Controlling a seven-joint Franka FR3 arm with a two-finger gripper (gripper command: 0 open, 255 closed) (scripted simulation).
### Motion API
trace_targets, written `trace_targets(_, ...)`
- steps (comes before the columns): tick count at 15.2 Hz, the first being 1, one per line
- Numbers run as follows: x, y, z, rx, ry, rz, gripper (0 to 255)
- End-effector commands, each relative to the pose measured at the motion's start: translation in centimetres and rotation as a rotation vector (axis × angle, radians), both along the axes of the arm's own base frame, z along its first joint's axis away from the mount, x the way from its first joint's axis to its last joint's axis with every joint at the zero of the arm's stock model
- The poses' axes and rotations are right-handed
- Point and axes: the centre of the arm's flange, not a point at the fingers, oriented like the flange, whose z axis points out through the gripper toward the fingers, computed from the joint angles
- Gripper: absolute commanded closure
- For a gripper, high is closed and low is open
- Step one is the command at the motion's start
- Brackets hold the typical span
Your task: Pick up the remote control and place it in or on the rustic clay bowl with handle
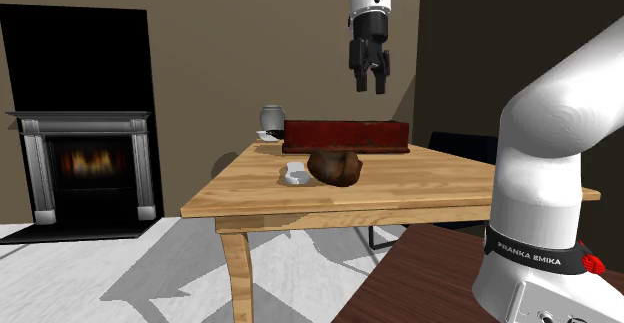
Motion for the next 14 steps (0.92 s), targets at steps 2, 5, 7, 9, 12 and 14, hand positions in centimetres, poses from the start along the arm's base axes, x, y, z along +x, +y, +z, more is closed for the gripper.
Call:
trace_targets(2, 1.0, 0.3, -0.8, 0.000, -0.002, -0.030, 0)
trace_targets(5, 3.9, 1.0, -3.2, -0.001, -0.010, -0.121, 0)
trace_targets(7, 5.9, 1.3, -4.8, -0.001, -0.015, -0.182, 0)
trace_targets(9, 7.9, 1.5, -6.3, -0.001, -0.020, -0.242, 0)
trace_targets(12, 11.0, 1.5, -8.7, -0.002, -0.027, -0.333, 0)
trace_targets(14, 13.0, 1.4, -10.2, -0.002, -0.032, -0.394, 0)
